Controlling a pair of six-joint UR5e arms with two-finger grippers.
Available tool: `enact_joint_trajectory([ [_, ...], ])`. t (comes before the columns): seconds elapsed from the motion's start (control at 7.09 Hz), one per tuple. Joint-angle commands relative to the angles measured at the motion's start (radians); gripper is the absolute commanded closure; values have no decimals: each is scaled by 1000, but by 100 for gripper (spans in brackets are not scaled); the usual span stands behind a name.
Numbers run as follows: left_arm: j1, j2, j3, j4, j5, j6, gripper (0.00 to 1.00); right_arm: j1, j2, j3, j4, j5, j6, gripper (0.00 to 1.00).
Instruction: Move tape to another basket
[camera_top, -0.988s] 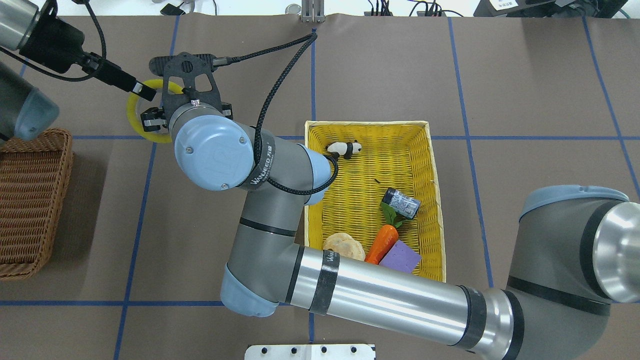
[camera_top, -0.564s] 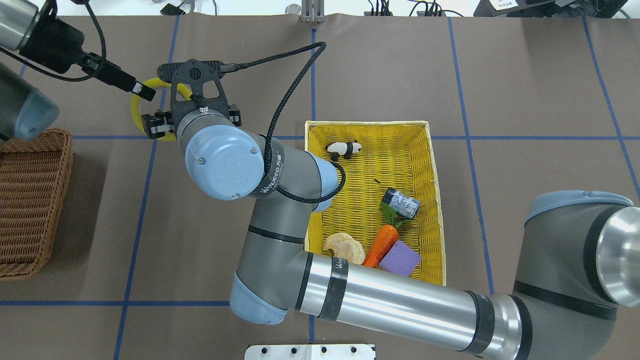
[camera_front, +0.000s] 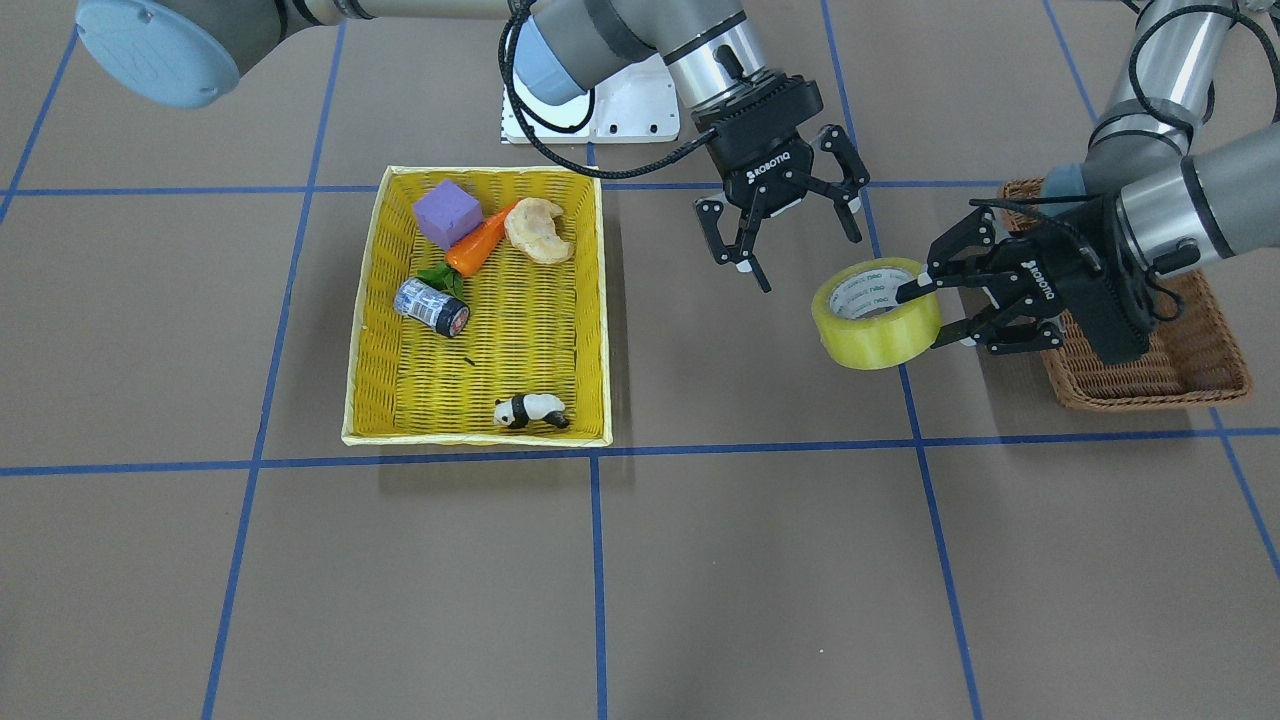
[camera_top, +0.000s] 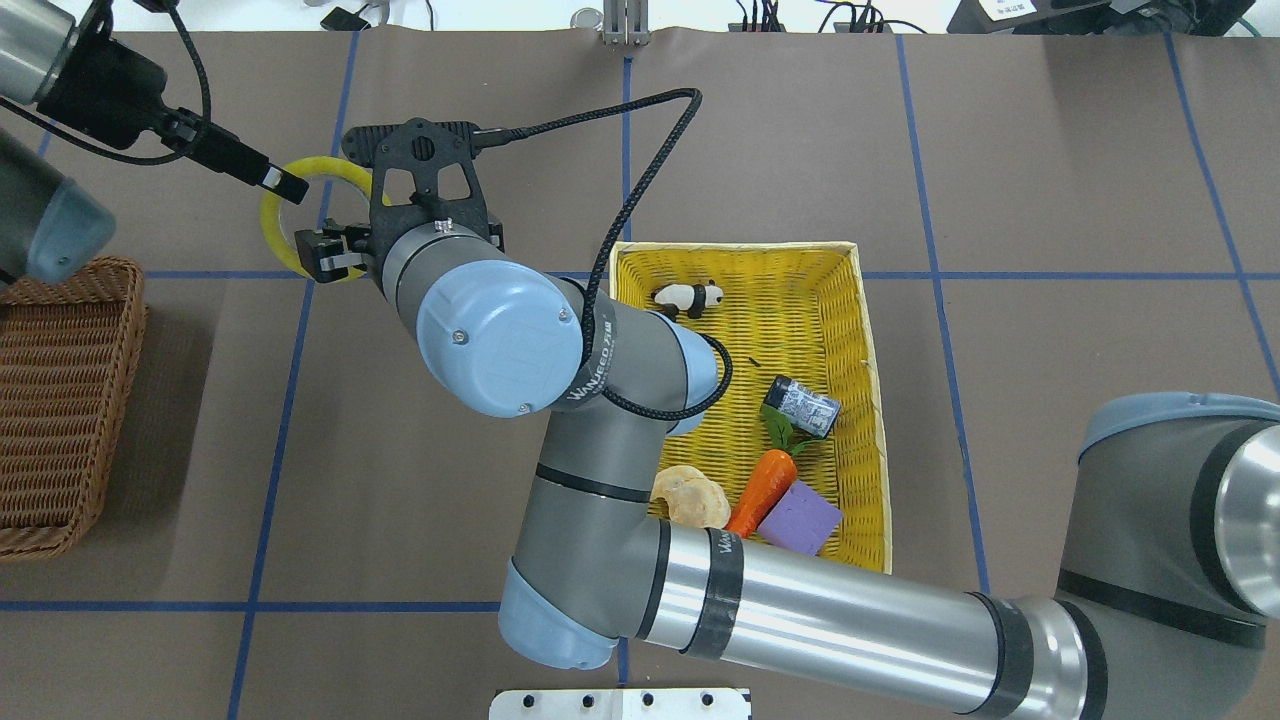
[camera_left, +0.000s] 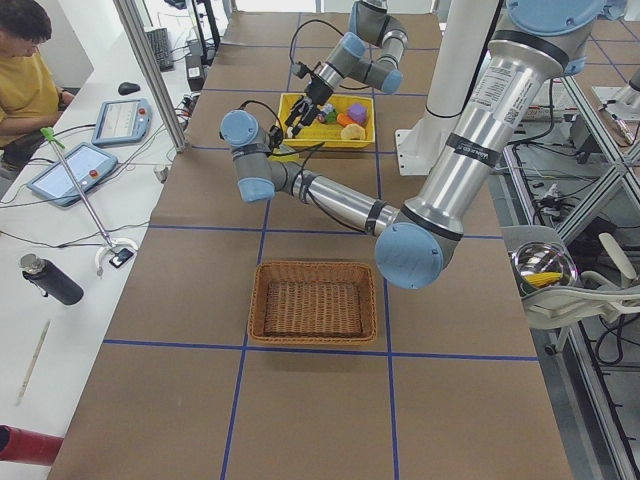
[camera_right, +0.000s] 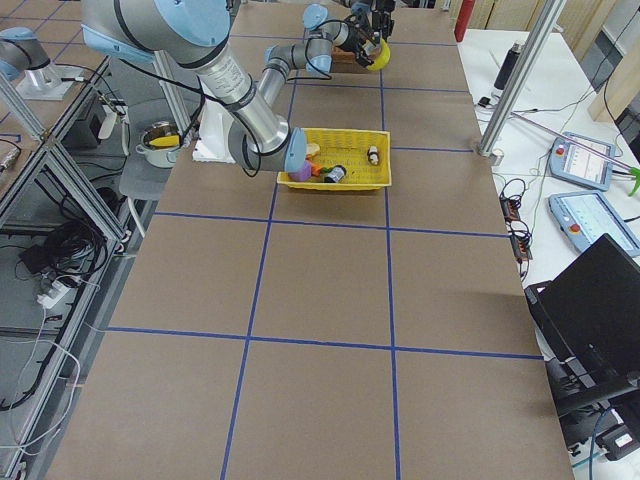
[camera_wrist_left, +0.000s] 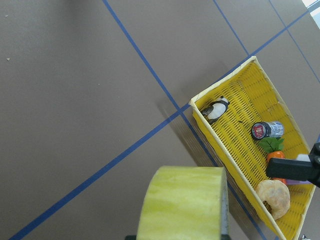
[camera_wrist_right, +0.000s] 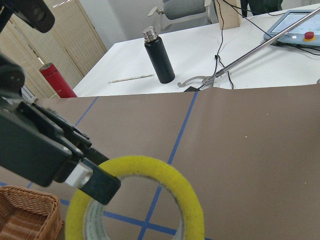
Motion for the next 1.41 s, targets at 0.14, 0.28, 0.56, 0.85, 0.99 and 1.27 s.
enact_joint_trajectory([
  [0.14, -10, 37, 1, 1, 2, -2, 100, 131, -85, 38, -72, 159, -6, 1],
  [0.28, -19, 56, 1, 0, 2, -3, 100, 214, -126, 40, -103, 259, -13, 1],
  [0.56, -62, 112, -8, -2, -6, -3, 100, 354, -235, 52, -93, 359, -115, 0],
  [0.85, -97, 232, -22, -63, -8, -6, 100, 479, -341, 51, -100, 477, -131, 0],
  [0.99, -116, 296, -24, -125, -8, -47, 100, 559, -381, 43, -123, 598, -213, 0],
  [1.27, -130, 387, -19, -288, -8, -240, 100, 702, -476, 49, -241, 746, -501, 0],
])
